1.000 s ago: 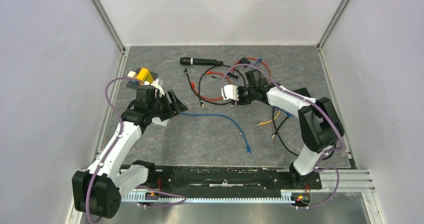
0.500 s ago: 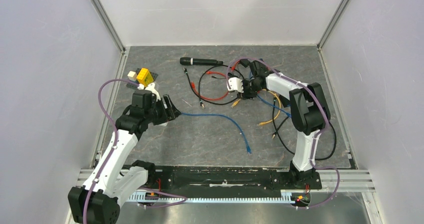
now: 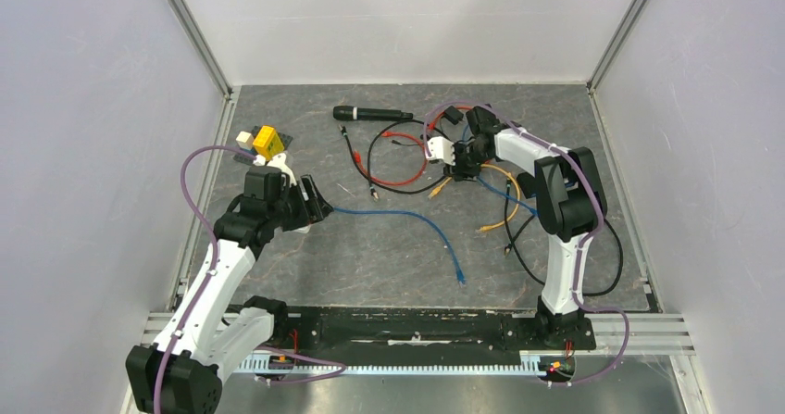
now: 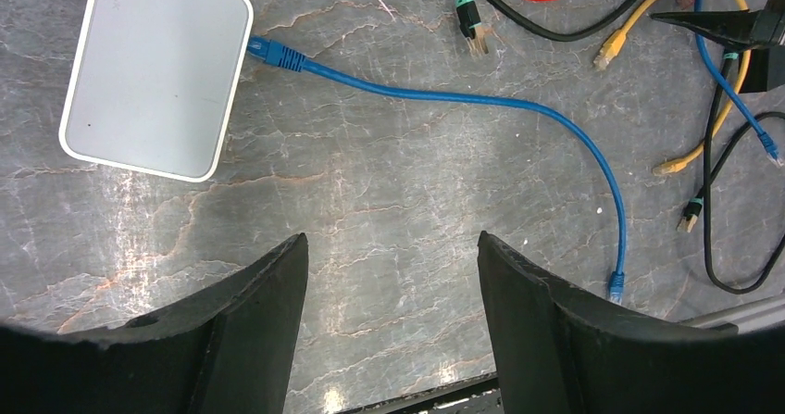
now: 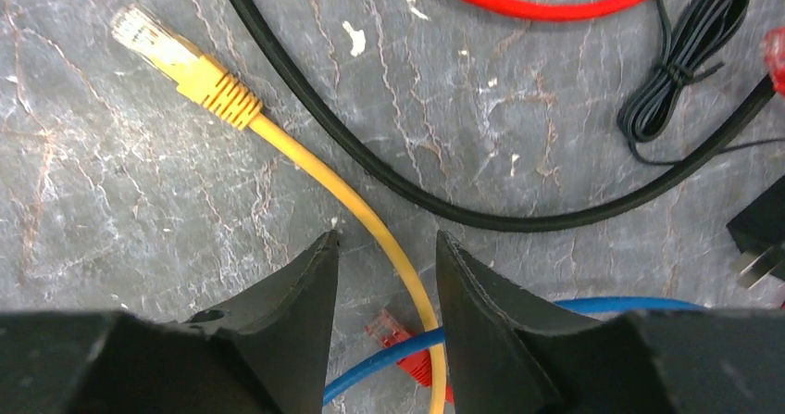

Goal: Insert the plug into the switch port
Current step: Pick up the connector from the center of the board.

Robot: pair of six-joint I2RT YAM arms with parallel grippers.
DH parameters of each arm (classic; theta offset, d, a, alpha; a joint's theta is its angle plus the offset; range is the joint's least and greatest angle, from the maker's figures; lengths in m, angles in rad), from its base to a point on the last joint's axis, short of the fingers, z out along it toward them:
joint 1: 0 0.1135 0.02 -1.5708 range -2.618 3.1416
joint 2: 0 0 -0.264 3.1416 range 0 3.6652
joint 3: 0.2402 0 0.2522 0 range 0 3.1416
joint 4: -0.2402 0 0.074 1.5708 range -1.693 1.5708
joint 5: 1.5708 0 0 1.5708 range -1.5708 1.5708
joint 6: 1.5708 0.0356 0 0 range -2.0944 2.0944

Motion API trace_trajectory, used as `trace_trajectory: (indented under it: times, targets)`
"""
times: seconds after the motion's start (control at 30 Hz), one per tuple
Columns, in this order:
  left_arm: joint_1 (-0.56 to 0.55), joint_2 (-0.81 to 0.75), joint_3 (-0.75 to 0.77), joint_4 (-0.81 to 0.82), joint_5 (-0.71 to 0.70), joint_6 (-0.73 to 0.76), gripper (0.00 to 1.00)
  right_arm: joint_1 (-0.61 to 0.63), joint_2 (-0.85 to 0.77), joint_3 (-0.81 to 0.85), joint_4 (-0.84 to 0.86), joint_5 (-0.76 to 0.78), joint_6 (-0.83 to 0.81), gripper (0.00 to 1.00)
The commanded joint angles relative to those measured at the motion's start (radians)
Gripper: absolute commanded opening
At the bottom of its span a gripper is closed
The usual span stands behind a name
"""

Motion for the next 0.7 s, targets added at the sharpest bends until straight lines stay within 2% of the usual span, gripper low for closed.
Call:
trace_trajectory:
  times: [0.0, 0.23, 0.43, 0.67]
  targets:
    - [-0.002, -0.006, 0.025, -0.001, -0.015, 0.047, 0.73, -0.023, 0.026, 0.019, -0.066, 0.067, 0.02, 0.44]
    - [-0.002, -0.009, 0.024, -0.001, -0.012, 0.039, 0.73, -0.03, 0.073, 0.028, -0.089, 0.11, 0.07, 0.43]
    - [-0.003, -0.024, 0.017, 0.002, 0.005, 0.025, 0.73, -0.03, 0.105, 0.033, -0.189, 0.079, 0.04, 0.43]
    - [-0.003, -0.02, 0.011, 0.026, 0.044, 0.005, 0.72, -0.027, 0.037, -0.022, -0.236, 0.016, -0.019, 0.32]
